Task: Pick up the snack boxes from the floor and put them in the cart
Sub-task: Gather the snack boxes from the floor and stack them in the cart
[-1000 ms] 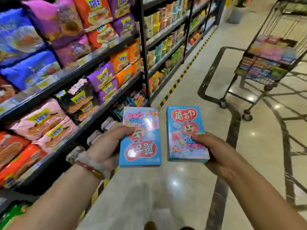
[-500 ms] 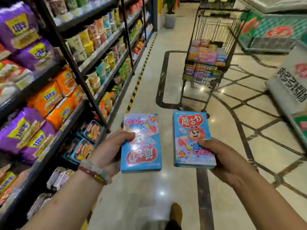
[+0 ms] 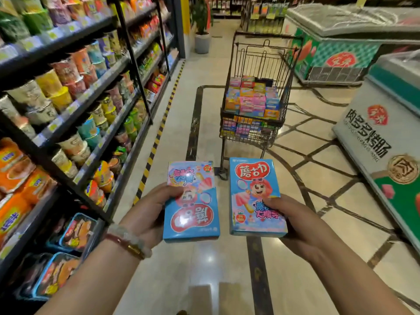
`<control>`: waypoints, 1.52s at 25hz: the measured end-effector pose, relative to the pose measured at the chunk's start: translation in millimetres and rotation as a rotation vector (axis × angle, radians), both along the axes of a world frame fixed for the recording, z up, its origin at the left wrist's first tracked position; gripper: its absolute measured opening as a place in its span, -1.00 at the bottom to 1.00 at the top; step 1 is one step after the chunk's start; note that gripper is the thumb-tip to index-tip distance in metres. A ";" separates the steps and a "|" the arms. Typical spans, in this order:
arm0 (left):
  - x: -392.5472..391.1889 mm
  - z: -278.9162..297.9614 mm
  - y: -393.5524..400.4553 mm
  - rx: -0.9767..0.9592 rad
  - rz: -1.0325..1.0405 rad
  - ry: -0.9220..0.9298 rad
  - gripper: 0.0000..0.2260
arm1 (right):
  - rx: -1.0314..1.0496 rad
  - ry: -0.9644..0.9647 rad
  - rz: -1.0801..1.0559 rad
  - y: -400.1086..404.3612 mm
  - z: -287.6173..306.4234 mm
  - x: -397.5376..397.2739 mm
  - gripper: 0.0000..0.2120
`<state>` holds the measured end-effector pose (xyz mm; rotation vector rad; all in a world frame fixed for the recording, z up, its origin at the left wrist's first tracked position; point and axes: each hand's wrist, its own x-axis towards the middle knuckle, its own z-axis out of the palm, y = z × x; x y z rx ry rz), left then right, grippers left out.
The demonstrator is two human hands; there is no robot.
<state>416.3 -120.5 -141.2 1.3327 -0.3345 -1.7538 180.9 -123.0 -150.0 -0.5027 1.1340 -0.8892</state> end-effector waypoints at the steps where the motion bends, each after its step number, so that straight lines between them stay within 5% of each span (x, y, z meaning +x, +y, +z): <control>1: -2.3 -0.1 -20.0 0.006 -0.006 -0.005 -0.66 | 0.007 0.000 -0.013 -17.4 0.0 -1.3 -0.95; 6: -2.3 -6.8 -126.9 -0.014 -0.082 -0.026 -0.85 | 0.002 0.014 -0.088 -106.9 0.0 -0.3 -0.92; 18: -8.5 -8.1 -363.8 -0.079 -0.294 0.004 -0.91 | 0.042 -0.030 -0.290 -282.8 -8.3 -0.3 -0.82; 27: -72.8 -19.0 -486.8 -0.029 -0.266 -0.018 -0.65 | 0.035 -0.061 -0.253 -412.3 -26.7 -71.0 -0.57; 38: -127.9 -11.5 -599.2 -0.025 -0.174 -0.051 -0.67 | 0.036 -0.079 -0.133 -557.3 -20.2 -127.5 -0.87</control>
